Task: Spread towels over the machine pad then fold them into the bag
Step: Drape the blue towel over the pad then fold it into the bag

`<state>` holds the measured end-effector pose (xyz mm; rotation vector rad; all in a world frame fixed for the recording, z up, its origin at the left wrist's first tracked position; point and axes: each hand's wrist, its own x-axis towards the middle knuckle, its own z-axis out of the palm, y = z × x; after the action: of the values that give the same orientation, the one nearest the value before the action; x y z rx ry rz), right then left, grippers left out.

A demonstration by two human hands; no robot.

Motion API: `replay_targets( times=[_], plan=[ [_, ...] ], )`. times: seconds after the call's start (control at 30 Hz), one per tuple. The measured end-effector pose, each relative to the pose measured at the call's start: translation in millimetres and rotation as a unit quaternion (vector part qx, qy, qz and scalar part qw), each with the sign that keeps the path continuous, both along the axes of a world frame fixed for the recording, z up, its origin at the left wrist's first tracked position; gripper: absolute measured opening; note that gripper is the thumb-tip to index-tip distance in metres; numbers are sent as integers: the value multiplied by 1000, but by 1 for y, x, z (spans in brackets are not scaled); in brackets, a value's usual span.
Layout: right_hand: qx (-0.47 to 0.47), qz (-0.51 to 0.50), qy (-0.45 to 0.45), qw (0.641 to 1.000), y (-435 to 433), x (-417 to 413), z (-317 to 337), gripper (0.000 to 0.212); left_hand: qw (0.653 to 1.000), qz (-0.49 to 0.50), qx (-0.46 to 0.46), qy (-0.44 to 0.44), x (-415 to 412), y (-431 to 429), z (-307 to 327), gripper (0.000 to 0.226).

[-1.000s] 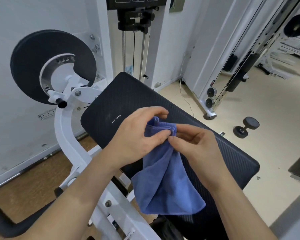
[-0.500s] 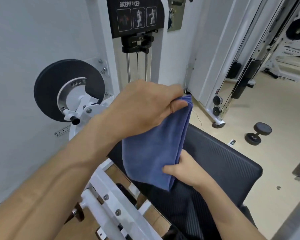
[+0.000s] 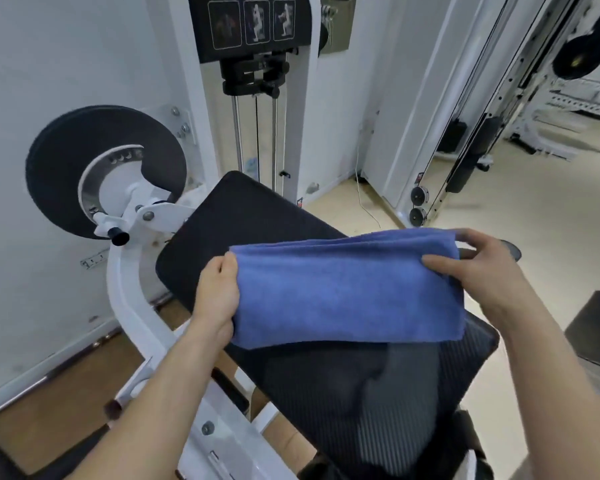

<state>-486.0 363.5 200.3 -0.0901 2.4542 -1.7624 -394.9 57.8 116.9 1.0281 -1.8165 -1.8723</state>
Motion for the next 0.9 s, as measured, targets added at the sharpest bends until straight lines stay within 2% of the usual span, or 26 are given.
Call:
replay_targets(
  times=[0.03, 0.07, 0.1, 0.13, 0.17, 0.23, 0.3, 0.4, 0.47, 0.57, 0.7, 0.8, 0.9],
  plan=[
    [52, -52, 44, 996, -15, -8, -5, 41, 998, 38, 38, -31, 2, 8, -29, 33],
    [149, -87, 107, 979, -33, -11, -13, 42, 994, 74, 57, -63, 5, 15, -51, 34],
    [265, -98, 182, 942, -50, -10, -24, 47, 989, 99, 54, -95, 9, 22, -68, 34],
    [360, -83, 245, 897, -65, -6, -39, 55, 986, 114, 43, -114, 13, 26, -80, 34],
    [411, -42, 293, 863, -80, 3, -55, 61, 987, 119, 33, -106, 17, 29, -87, 33],
    [451, 67, 354, 816, -102, 22, -89, 61, 996, 78, 3, -53, 25, 31, -90, 41],
    [494, 157, 357, 777, -113, 37, -123, 53, 998, 3, -66, -24, 32, 29, -92, 48],
    [568, 198, 314, 735, -115, 40, -153, 55, 989, -41, -141, -24, 44, 23, -110, 26],
    [590, 193, 302, 723, -113, 36, -161, 58, 984, -23, -173, -33, 49, 20, -120, 25],
    [590, 184, 302, 726, -116, 36, -163, 59, 972, -10, -231, -40, 48, 21, -122, 24],
    [596, 180, 295, 724, -122, 41, -163, 60, 965, -7, -254, -67, 47, 19, -124, 27],
    [588, 189, 288, 732, -124, 43, -161, 60, 971, -28, -226, -77, 51, 15, -115, 30],
    [528, 209, 288, 771, -122, 43, -149, 54, 988, -41, -115, -93, 56, 4, -94, 41]
  ],
)
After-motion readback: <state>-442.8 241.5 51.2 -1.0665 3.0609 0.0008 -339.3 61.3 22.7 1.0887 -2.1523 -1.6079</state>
